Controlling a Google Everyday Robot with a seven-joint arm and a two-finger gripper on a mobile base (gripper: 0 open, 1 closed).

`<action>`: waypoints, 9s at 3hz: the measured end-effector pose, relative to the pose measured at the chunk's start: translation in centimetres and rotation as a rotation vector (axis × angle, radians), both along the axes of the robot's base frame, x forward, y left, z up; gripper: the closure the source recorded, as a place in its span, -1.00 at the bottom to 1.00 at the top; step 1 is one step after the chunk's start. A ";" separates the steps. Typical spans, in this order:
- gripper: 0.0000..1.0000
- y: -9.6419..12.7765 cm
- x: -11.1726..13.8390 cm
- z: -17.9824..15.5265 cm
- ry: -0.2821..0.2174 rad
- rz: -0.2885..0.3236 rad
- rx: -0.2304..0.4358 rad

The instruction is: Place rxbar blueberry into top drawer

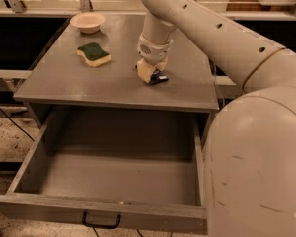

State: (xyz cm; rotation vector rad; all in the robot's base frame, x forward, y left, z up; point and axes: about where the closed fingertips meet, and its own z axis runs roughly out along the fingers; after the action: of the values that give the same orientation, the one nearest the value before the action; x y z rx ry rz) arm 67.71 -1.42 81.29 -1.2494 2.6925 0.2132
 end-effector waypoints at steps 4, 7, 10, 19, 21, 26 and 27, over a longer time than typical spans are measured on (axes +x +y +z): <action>1.00 -3.1 -8.8 14.5 -0.538 -0.114 -0.042; 1.00 -3.3 -13.1 10.7 -0.559 -0.116 -0.030; 1.00 -4.0 -16.4 6.9 -0.480 -0.096 0.020; 1.00 -0.4 -22.7 -7.2 -0.283 -0.120 0.121; 1.00 2.7 -23.0 -12.2 -0.196 -0.074 0.157; 1.00 6.1 -23.4 -17.4 -0.080 0.006 0.171; 1.00 6.1 -23.5 -17.6 -0.077 0.008 0.172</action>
Offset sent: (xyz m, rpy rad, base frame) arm -0.0518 -0.0283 0.1188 -0.0492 -0.2553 -0.0209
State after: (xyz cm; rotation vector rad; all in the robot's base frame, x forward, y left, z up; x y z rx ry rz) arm 44.19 4.73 63.73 -1.1922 2.5439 0.3807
